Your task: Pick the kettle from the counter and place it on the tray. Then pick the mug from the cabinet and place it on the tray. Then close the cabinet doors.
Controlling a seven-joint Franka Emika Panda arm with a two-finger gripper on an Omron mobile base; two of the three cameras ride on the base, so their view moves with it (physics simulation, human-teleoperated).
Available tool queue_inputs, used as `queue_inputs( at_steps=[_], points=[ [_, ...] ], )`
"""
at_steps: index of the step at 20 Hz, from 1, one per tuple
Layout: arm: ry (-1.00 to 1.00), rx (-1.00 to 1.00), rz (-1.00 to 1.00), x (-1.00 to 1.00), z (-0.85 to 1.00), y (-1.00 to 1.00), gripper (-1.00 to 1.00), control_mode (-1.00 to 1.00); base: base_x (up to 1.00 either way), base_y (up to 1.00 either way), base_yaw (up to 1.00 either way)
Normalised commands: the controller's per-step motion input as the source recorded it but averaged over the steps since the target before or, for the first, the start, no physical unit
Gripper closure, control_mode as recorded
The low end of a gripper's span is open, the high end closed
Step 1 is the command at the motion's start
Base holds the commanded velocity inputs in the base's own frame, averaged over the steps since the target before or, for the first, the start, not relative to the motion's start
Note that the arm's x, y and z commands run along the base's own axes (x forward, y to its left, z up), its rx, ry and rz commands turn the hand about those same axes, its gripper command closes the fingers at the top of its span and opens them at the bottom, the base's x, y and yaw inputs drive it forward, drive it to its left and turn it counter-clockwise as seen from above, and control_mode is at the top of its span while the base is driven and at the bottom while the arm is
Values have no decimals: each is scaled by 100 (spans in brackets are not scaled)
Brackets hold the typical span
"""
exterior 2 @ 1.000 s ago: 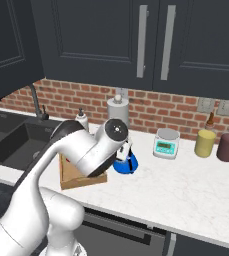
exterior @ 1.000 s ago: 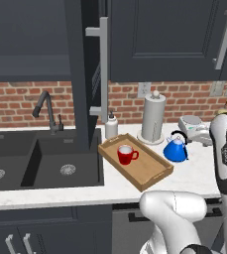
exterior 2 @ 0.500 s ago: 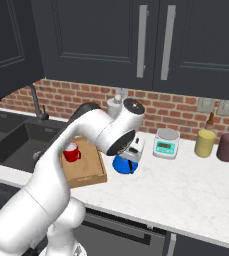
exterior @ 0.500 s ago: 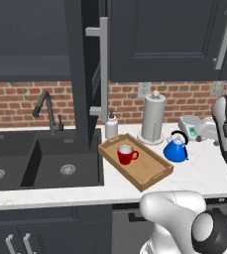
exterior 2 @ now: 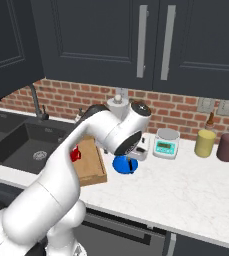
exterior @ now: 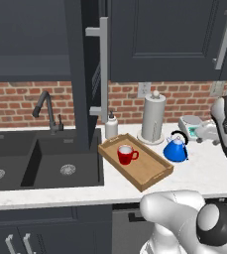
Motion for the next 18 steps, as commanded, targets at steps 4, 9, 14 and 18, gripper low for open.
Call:
queue_inputs(
  at_steps=[4,9,14,18],
  points=[
    [-20,0,6,0,-29,0,-100,-100,0,0,0],
    [-2,-2,8,17,0,2,-100,-100,0,0,0],
    [5,-9,7,31,0,6,-100,-100,0,0,0],
    [2,-9,7,27,0,2,-100,-100,0,0,0]
  ],
)
